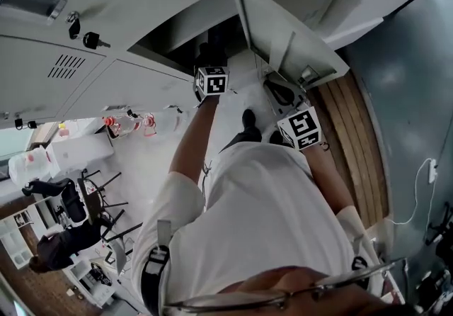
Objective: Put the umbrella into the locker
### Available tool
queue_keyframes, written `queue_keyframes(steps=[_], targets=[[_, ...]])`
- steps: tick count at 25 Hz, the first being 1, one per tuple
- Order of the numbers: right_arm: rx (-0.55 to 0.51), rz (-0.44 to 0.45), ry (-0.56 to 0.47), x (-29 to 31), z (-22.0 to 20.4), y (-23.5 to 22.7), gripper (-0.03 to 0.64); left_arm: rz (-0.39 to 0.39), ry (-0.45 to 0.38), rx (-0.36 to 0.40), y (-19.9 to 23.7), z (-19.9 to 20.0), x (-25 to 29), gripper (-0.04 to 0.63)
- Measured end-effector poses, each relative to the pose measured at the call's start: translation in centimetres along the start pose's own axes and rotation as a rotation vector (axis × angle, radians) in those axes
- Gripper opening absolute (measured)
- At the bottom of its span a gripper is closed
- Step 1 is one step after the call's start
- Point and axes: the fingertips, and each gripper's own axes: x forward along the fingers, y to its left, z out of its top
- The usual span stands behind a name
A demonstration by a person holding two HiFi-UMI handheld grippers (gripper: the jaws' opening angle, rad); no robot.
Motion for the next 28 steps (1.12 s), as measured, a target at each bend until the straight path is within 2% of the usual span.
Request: queue_keyframes(steps=[7,13,22,28], targets=[[-0.002,-0.017,0.006,0.7,0.3,-0.4,0.008,0.036,0.038,0.093,1.0,0.3,2.9,0.238],[-0.001,-0.039,0.014,0.8,0.2,-1.1,0.008,0.053,0.137,0.098,1.8,-1.0,5.0,0.241],[0.004,-0.053,0.019,1.1,0.6,-1.4,0.008,0.057,0.181,0.047,2.5,-0.7,6.5,0.259],[-0.001,-0.036,0.022,1.3,0.6,-0.7,0.008,0.004,0.109,-0.038,2.7,0.1,5.5,0.370]])
